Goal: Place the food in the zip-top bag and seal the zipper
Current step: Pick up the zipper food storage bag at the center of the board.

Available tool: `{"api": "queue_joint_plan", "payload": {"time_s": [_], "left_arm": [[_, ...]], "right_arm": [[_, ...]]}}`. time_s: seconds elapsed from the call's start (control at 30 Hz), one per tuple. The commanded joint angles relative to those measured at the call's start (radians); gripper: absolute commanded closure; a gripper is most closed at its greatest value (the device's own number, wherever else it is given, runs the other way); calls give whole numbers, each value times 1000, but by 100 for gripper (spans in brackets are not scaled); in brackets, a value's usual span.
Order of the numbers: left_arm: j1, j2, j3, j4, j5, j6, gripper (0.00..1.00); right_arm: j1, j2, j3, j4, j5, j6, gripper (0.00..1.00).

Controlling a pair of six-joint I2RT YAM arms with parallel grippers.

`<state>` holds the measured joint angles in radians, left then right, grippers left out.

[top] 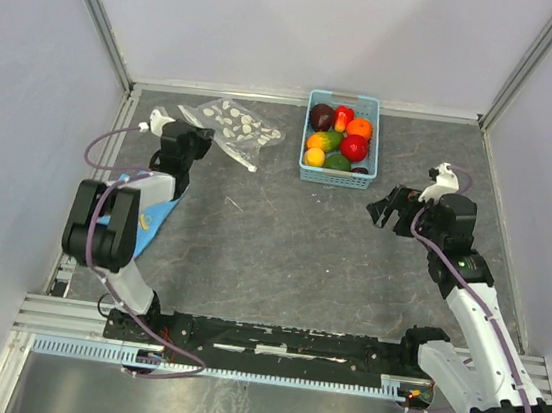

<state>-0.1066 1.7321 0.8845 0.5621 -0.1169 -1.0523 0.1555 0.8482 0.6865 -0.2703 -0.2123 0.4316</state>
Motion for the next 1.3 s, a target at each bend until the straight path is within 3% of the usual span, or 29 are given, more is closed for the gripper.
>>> {"api": "queue_joint_plan", "payload": {"time_s": [0.0,0.27,0.57,0.9,1.17,1.27], "left_arm": [[0,-192,-40,-186,7,127,97],[-4,-456,14,-642,-65,221,97],[-5,-598,188,-1087,-18,316,97],[-89,-723,178,-1247,-43,272,97],[-331,-671,181,-1249,-125,156,97],[-372,-648,192,-1248,-134,148,97]], "right_arm": [[13,-3,53,72,-98,18,1],[109,40,101,68,-115,-7,1],[323,121,177,99,-12,-53,3],[674,319,353,137,211,-177,4],[922,509,491,190,392,-294,4],[972,551,499,231,446,-310,6]]}}
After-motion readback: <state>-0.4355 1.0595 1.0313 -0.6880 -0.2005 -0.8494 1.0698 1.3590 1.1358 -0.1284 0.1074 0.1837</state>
